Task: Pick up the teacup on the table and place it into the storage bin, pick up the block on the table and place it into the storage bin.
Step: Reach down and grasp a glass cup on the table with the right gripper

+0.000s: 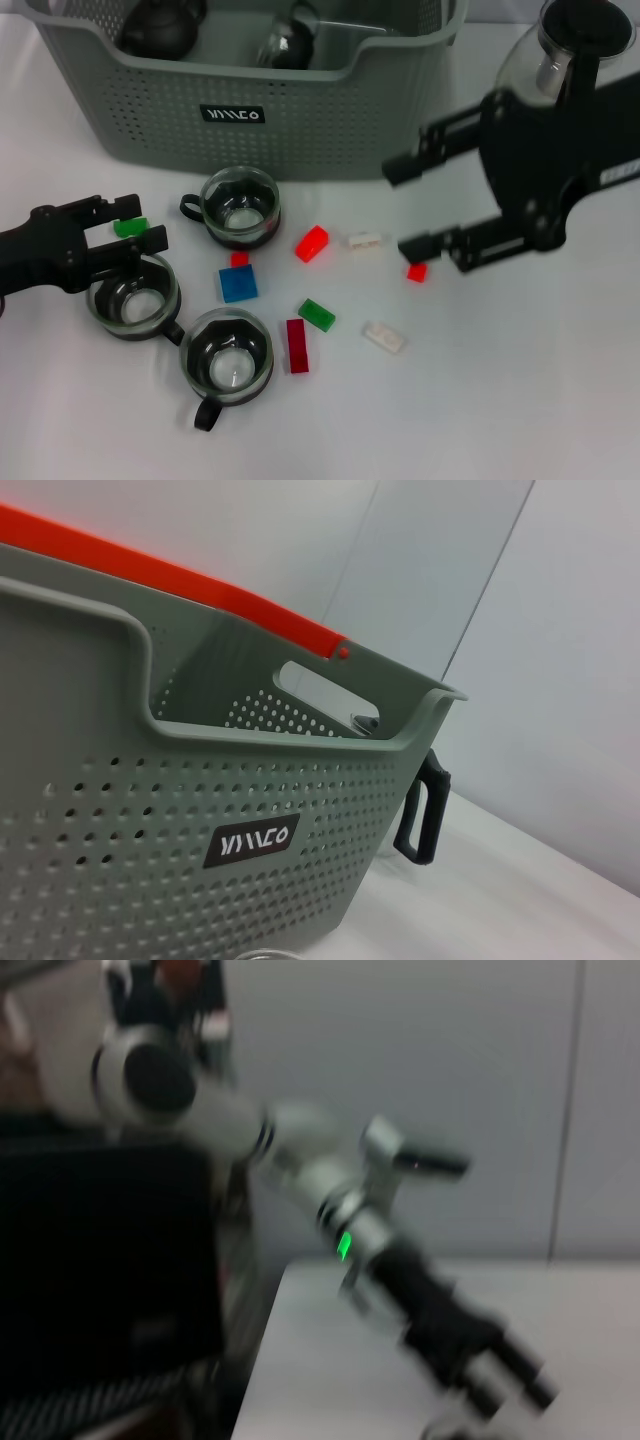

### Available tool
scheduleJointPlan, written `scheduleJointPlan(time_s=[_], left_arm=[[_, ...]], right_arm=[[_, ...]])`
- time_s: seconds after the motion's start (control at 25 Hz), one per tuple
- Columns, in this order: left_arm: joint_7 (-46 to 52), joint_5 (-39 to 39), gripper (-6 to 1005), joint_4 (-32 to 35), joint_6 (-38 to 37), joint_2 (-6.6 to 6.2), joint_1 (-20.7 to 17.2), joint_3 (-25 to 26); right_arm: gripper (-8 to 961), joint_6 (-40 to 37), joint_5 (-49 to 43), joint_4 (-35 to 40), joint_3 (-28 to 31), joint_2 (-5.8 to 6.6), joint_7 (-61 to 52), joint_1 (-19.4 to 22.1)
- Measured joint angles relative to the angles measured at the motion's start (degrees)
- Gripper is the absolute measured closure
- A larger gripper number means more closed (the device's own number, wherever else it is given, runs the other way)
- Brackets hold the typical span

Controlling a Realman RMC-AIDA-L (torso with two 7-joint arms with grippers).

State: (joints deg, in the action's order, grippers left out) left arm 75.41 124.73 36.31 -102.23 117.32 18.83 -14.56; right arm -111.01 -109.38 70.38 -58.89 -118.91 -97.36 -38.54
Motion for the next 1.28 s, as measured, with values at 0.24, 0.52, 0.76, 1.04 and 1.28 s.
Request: scheduleJointPlan(time_s=[0.24, 0.52, 0.76, 1.04, 1.28], left_arm=[[0.1, 0.1, 306, 0.2, 0.1, 0.01, -0.3, 0.0], [0.1, 0.1, 306, 0.3, 0.5, 0.08, -0.8, 0.1], [0.0, 0.1, 306, 0.1, 0.6, 0.12, -0.8, 0.1], [0.0, 0.1, 307, 0.0, 0.6, 0.19, -0.8, 0.1], [0.0, 0.1, 307, -0.1, 0.6, 0.29, -0.9, 0.1]], right_arm=[[279, -0.2, -6.9, 4.2, -8.5, -1.27, -0.4, -2.0], [282, 3.8, -13.5, 4.9, -23.0, -1.95, -4.2, -7.8], [284, 12.7, -15.5, 5.4, -35.0, -2.39, -4.7, -9.4], [286, 22.9, -14.6, 5.4, -44.7, -2.62, -1.8, -8.6], [288, 28.3, -13.6, 5.2, -50.0, -2.65, 1.3, -6.8]])
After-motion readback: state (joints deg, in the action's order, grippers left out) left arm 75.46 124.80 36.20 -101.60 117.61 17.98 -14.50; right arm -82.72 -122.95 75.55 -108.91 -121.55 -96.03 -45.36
